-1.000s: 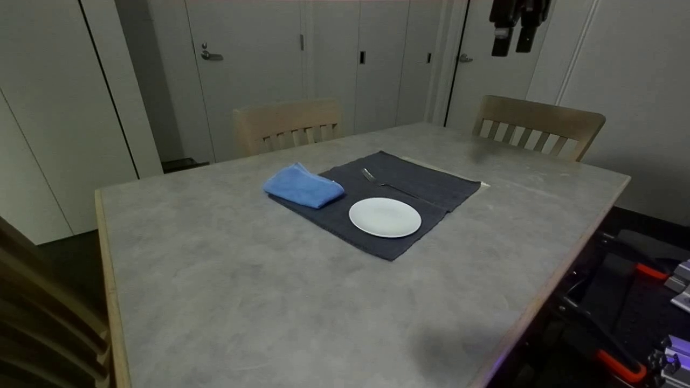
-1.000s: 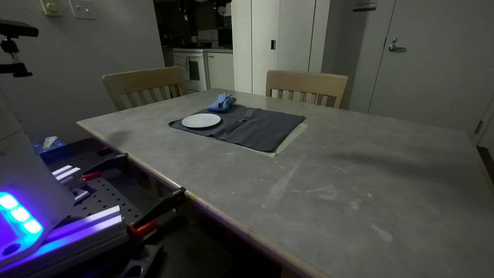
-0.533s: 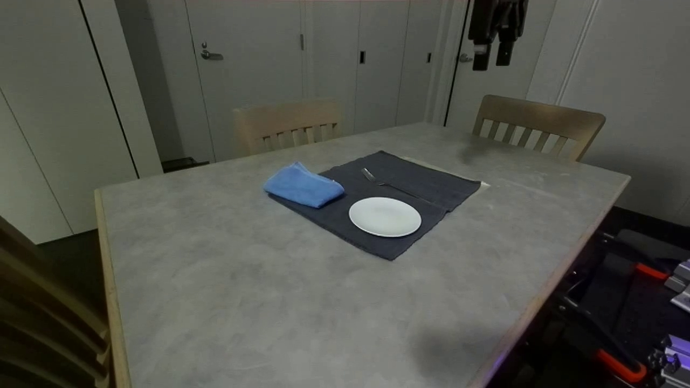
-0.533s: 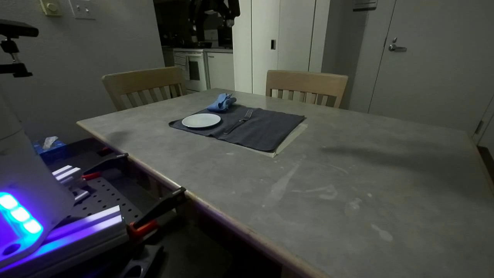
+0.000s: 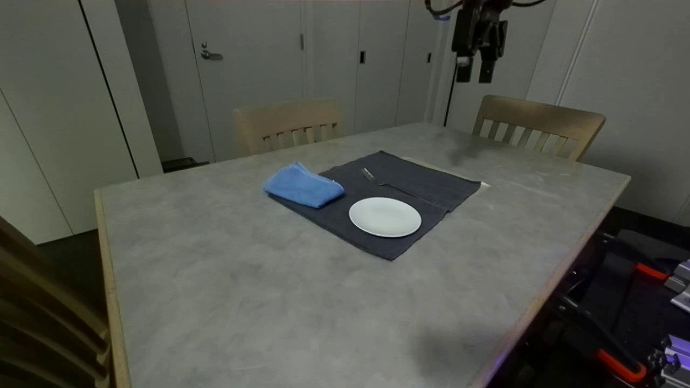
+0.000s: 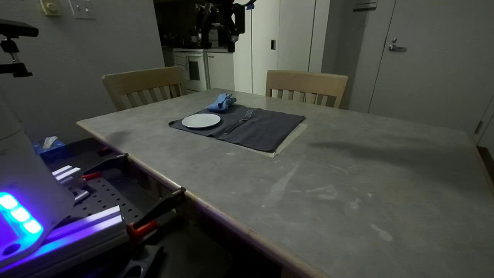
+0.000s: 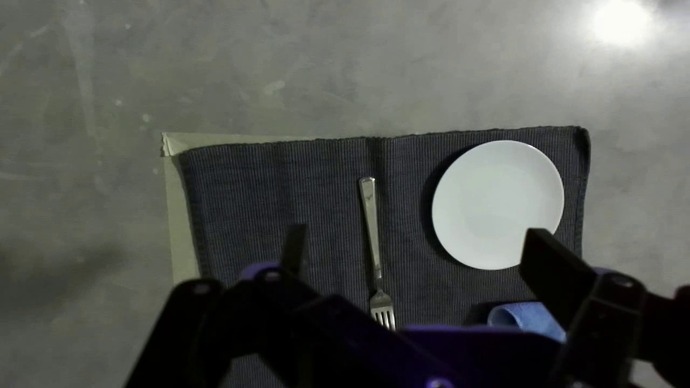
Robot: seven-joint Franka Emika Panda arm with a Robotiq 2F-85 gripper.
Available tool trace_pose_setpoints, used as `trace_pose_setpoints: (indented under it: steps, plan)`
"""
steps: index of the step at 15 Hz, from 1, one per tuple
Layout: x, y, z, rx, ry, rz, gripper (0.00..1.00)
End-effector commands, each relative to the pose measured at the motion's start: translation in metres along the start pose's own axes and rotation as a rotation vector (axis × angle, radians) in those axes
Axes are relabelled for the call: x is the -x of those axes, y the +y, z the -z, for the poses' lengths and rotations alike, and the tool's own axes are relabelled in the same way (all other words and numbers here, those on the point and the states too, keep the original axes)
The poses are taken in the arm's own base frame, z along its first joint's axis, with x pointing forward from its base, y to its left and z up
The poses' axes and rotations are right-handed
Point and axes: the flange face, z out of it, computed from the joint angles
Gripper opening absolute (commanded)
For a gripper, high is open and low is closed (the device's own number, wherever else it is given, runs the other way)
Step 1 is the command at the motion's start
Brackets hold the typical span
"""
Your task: Put the fork on the table
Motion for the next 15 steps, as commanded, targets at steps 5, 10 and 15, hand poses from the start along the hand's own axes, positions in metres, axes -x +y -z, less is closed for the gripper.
trace_pose_setpoints:
  steps: [5, 10, 15]
  plan:
    - [0.0, -0.001, 0.003, 0.001, 0.004, 0.001, 1.0]
    - [-0.028, -0.01, -0.032, 0.009, -0.033, -0.067, 1.0]
    - [-0.061, -0.024, -0.07, 0.016, -0.045, -0.062, 1.0]
